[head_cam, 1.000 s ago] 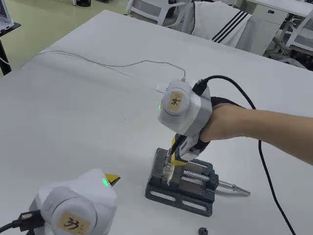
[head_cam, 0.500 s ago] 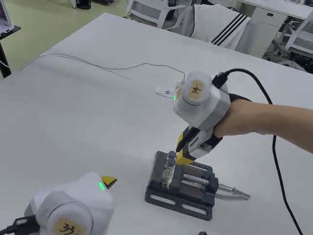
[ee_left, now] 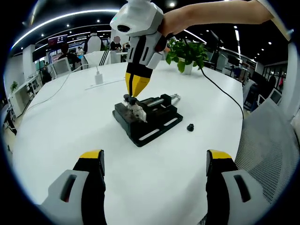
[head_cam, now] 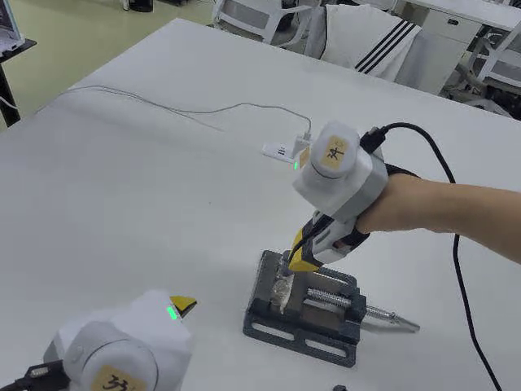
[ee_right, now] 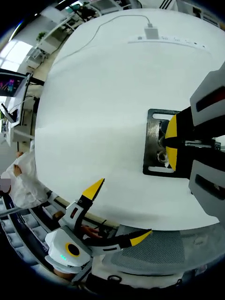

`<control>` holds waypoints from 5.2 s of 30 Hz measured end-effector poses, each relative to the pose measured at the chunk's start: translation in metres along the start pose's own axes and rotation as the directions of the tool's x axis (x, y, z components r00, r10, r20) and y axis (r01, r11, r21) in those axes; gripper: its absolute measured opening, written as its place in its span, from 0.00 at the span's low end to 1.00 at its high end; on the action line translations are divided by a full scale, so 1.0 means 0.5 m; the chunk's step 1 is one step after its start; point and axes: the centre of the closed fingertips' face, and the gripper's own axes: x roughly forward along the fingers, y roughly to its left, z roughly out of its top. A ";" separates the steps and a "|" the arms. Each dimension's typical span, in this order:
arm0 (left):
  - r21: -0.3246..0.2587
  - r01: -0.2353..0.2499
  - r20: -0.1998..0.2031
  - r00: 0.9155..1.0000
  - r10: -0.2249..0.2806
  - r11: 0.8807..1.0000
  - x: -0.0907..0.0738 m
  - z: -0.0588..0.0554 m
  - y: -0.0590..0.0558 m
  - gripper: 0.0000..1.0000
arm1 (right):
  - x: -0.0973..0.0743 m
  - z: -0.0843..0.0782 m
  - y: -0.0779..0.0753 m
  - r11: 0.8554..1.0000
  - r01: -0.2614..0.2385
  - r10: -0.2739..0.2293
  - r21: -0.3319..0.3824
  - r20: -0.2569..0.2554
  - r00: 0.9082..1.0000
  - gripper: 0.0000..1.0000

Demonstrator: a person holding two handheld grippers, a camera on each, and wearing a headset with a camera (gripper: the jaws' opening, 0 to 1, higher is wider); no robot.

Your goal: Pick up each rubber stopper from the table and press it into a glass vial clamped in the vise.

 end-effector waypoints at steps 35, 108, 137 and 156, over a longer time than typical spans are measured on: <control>-0.034 0.014 -0.006 1.000 -0.014 0.999 0.031 -0.010 0.001 0.88 | 0.014 -0.007 0.001 0.999 -0.040 0.042 0.022 -0.067 0.997 0.00; 0.088 0.004 -0.003 1.000 -0.004 0.996 0.002 0.065 -0.005 0.87 | 0.015 -0.005 0.005 0.987 -0.004 -0.002 0.164 0.040 0.999 0.00; 0.158 0.036 -0.025 0.999 -0.032 0.987 -0.015 0.071 -0.044 0.86 | -0.004 -0.059 0.099 0.971 0.073 -0.130 0.229 0.245 0.961 0.96; 0.224 0.095 -0.075 0.994 -0.081 0.970 -0.009 0.064 -0.074 0.83 | -0.042 -0.162 0.174 0.916 0.112 -0.249 0.384 0.329 0.911 0.99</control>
